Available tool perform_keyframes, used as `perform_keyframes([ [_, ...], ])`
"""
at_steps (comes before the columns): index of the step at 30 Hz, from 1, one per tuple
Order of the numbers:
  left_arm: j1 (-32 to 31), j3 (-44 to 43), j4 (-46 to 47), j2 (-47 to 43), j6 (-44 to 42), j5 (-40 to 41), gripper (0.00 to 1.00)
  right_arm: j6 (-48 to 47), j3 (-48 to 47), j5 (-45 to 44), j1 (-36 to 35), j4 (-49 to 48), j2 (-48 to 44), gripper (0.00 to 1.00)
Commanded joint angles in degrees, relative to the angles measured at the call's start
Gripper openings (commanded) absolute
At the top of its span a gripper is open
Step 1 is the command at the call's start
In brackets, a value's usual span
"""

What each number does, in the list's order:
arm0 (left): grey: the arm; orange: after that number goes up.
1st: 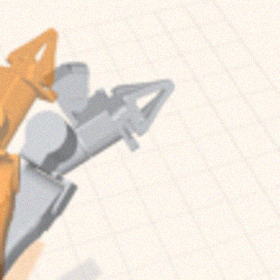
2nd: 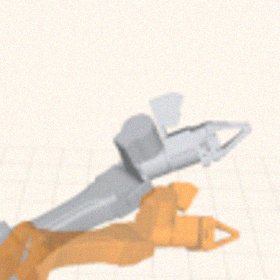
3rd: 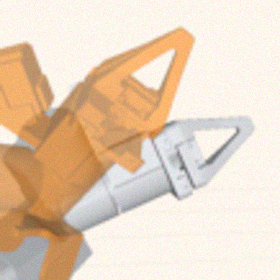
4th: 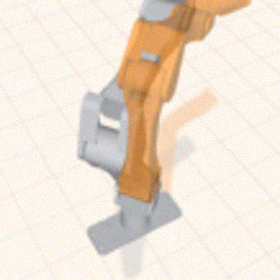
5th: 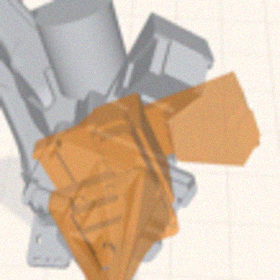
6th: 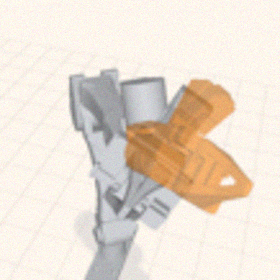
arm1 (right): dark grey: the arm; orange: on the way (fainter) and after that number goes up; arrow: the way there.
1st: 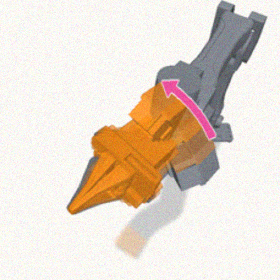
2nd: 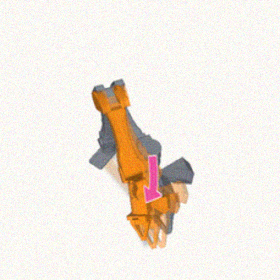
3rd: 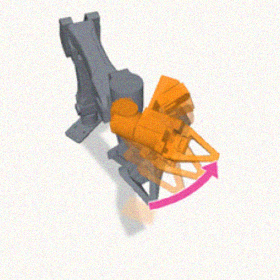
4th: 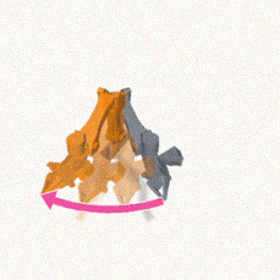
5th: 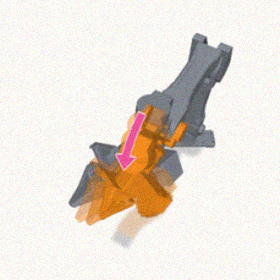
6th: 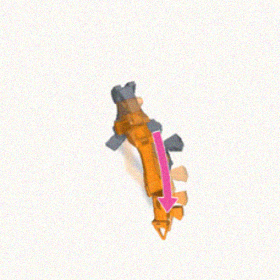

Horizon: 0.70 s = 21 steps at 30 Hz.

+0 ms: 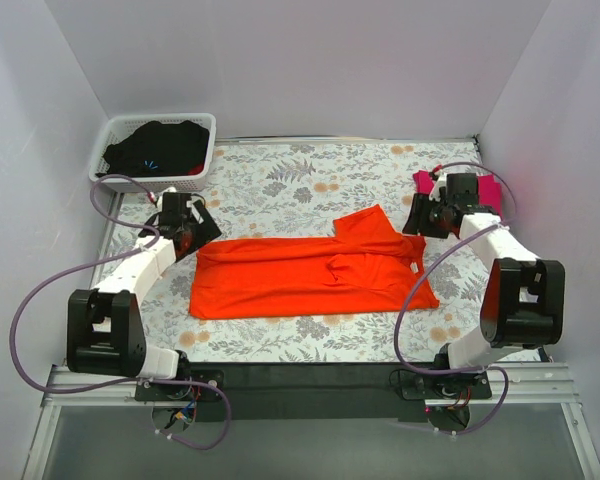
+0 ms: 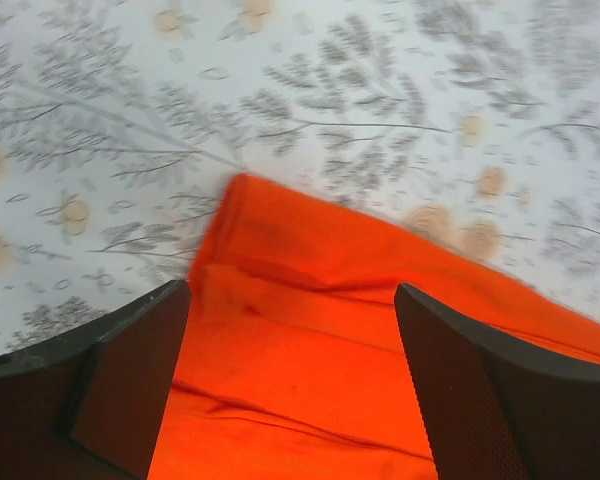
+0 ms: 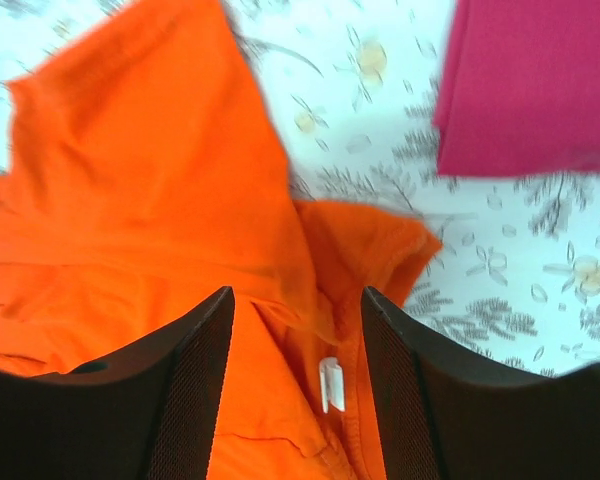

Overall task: Fold and stack the t-shirts
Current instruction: Fold the tshirt

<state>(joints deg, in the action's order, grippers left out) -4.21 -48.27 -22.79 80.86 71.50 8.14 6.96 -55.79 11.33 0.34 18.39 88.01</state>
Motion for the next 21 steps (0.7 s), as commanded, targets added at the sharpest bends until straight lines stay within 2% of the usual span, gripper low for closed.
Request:
perform_keyframes([
  [1,-4.2,-4.5,0.5,-3.0,-1.5,-0.8,0.77,-2.4,-5.2,4.0,-0.3,-2.0,0.4,0.52],
  [5,-15.5,-12.2,3.0,2.2,-1.3,-1.6,0.77,-4.3,-11.4,7.9,-2.4,-2.4,6.4,0.51],
  [8,-21.1,-18.1,5.5,9.7,-0.3,-5.4,0.78,-4.9,-14.0,10.2,-2.9,-3.5,11.0,0.51],
  [13,-26.4,-29.1,6.5,24.7,-1.7,-7.4,0.78,-5.1,-20.0,12.5,-2.9,-4.0,18.5,0.50],
  [17,-28.8,-35.7,8.6,31.9,-3.1,-8.1,0.76,-5.3,-22.5,13.1,-3.0,-4.2,22.7,0.47],
  [21,-30.5,-40.8,10.0,37.7,-4.5,-12.2,0.74,-5.3,-23.7,13.1,-3.0,-4.7,25.1,0.45],
])
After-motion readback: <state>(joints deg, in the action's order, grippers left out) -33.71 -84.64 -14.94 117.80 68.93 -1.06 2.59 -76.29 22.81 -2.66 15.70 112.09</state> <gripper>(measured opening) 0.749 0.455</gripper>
